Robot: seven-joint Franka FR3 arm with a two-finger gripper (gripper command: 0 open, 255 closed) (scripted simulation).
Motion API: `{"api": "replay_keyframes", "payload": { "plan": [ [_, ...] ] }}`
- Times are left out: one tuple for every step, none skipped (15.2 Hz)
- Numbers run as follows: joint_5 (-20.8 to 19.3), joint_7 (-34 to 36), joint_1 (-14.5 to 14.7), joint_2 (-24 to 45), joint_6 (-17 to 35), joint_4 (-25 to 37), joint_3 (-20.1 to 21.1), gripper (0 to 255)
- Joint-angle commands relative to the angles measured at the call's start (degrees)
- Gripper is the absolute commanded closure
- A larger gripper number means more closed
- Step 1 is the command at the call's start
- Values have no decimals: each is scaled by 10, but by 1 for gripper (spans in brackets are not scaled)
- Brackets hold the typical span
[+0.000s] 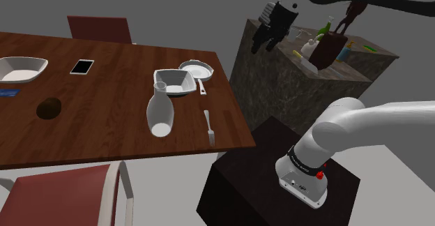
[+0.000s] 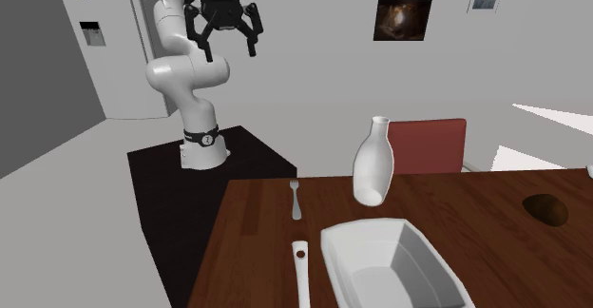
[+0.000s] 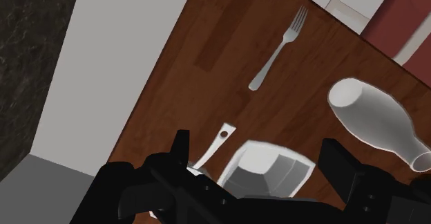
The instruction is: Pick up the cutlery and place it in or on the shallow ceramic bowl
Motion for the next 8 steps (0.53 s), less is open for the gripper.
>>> {"api": "replay_keyframes", "payload": {
  "plan": [
    [7,27,-1,3,36,-34,19,0],
    [11,40,-1,6,54,-49,28,0],
    [15,54,-1,11,72,-63,38,0],
    [19,67,-1,16,90,-77,48,0],
    [23,81,-1,23,109,-90,58,0],
    [27,95,-1,31,128,-102,69,0],
    [31,109,-1,40,148,-113,79,0],
    [35,123,-1,51,168,-123,90,0]
  ]
}}
